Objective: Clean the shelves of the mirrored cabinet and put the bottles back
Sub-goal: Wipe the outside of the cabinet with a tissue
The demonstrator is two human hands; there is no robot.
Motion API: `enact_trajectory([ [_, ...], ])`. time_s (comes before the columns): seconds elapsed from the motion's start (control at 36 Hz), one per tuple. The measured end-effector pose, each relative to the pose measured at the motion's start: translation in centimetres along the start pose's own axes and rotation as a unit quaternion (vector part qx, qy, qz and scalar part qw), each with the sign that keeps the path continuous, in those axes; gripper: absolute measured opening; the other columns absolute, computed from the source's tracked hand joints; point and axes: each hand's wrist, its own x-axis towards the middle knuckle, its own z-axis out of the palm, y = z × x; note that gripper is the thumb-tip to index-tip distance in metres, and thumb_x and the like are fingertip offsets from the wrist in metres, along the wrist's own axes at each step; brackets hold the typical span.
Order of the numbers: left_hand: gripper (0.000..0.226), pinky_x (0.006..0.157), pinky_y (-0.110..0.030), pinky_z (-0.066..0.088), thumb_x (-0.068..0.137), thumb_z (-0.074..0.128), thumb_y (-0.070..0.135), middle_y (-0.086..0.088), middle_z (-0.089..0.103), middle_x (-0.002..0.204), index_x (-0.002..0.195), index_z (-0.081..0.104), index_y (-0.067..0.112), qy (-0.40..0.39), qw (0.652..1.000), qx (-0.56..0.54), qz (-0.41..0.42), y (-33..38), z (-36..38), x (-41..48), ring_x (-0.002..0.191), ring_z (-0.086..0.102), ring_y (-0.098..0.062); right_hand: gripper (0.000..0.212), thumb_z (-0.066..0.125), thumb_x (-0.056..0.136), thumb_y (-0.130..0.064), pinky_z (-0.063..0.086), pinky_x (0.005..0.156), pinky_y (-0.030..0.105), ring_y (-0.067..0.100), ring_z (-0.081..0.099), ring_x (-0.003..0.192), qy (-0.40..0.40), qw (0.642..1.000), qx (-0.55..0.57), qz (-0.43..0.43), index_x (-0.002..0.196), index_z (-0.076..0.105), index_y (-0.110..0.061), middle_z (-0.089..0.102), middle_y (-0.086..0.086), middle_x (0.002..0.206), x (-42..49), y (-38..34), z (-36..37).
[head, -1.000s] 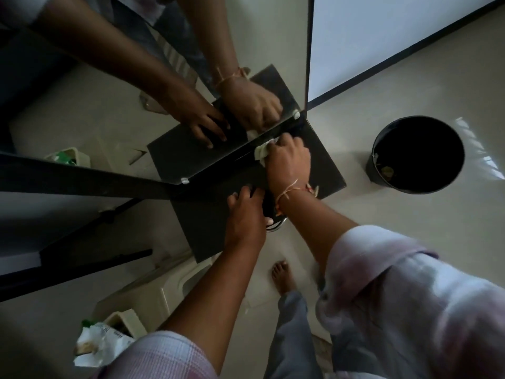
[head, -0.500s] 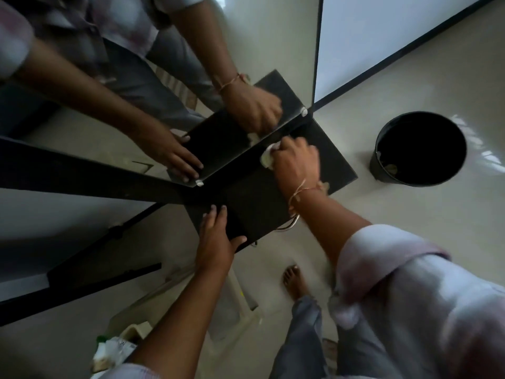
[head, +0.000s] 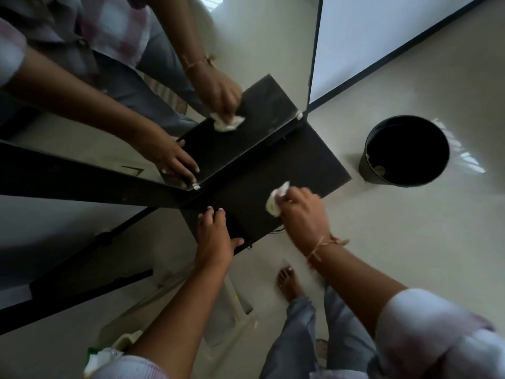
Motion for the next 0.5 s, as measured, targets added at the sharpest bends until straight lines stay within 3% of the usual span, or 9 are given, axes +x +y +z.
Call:
enact_trajectory([
  [0.11, 0.083, 0.113, -0.047, 0.032, 0.075, 0.081, 0.028, -0.008, 0.016, 0.156, 0.142, 0.034, 0.016, -0.006, 1.0, 0.023, -0.005, 0.4, -0.3, 0.3, 0.144, 0.015, -0.034, 0.044, 0.063, 0.083, -0.025, 0.041, 0.078, 0.034, 0.021, 0.046, 0.095, -0.02, 0.998, -0.008, -0.051, 0.126, 0.055, -0.019, 0.051, 0.003, 0.113, 3.7, -2.2, 0.4],
  [0.28, 0.076, 0.11, -0.047, 0.035, 0.076, 0.08, 0.03, -0.008, 0.016, 0.154, 0.137, 0.036, 0.017, -0.005, 0.999, 0.048, 0.0, 0.2, -0.1, 0.6, 0.14, 0.019, -0.036, 0.02, 0.06, 0.087, -0.032, 0.037, 0.073, 0.033, 0.02, 0.047, 0.088, 0.04, 0.999, 0.001, 0.027, 0.103, 0.067, -0.023, 0.056, -0.001, 0.099, 11.0, -0.3, -1.1],
  [0.5, 0.074, 0.111, -0.047, 0.034, 0.078, 0.078, 0.029, -0.008, 0.014, 0.154, 0.138, 0.035, 0.017, -0.01, 0.999, 0.053, -0.001, 0.5, -0.4, 0.3, 0.14, 0.017, -0.035, 0.018, 0.054, 0.08, -0.014, 0.046, 0.063, 0.037, 0.03, 0.053, 0.081, 0.118, 0.975, 0.013, 0.187, 0.086, 0.07, -0.013, 0.057, 0.007, 0.088, 10.3, 6.7, -2.0],
])
